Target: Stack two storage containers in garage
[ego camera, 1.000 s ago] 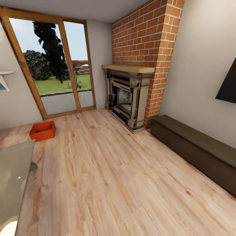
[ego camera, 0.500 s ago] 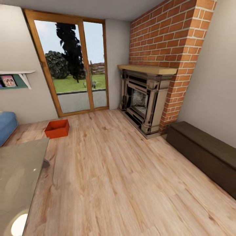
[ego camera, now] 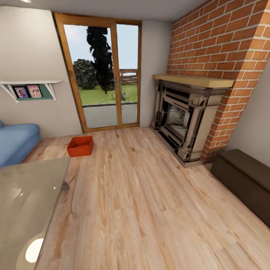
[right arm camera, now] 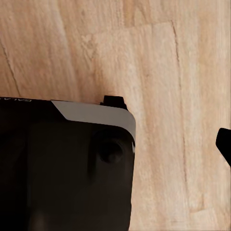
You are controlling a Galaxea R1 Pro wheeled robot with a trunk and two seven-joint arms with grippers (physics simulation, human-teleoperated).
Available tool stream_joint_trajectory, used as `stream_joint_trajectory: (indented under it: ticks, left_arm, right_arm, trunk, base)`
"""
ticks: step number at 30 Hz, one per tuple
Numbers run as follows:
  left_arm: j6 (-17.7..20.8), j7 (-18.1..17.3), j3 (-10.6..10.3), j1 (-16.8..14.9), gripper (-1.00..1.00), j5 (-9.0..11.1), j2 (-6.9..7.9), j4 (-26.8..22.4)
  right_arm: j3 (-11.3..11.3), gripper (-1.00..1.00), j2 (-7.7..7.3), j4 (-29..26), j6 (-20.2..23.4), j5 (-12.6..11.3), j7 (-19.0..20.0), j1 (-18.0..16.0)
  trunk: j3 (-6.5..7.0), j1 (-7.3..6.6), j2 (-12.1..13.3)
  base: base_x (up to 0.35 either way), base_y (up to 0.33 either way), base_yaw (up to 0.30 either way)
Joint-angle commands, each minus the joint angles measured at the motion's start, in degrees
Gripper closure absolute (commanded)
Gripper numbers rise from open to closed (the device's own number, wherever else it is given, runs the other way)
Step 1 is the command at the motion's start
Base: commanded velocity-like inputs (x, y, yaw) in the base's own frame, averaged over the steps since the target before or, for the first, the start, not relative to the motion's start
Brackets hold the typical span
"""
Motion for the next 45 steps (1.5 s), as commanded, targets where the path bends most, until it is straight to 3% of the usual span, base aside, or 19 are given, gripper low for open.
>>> stream_joint_trajectory:
  ticks: [1, 16, 45]
  left_arm:
    - [0.1, 0.1, 0.0, 0.0, -1.0, 0.3, 0.0, 0.0]
    - [0.1, 0.1, 0.0, 0.0, -1.0, 0.3, -0.02, 0.0]
    - [0.1, 0.1, 0.0, 0.0, -1.0, 0.3, -0.02, 0.0]
  right_arm:
    - [0.5, -1.0, 0.05, 0.2, -0.3, -0.6, 0.0, -0.1]
    - [0.5, -1.0, 0.05, 0.2, -0.4, -0.6, 0.0, -0.1]
    - [0.5, -1.0, 0.1, 0.2, -0.5, -0.6, 0.0, -0.1]
  trunk:
    - [-0.07, 0.04, 0.0]
    - [-0.07, 0.04, 0.0]
    - [-0.07, 0.04, 0.0]
  base:
    - [0.321, 0.0, 0.237]
    - [0.321, 0.0, 0.21]
    - [0.321, 0.0, 0.004]
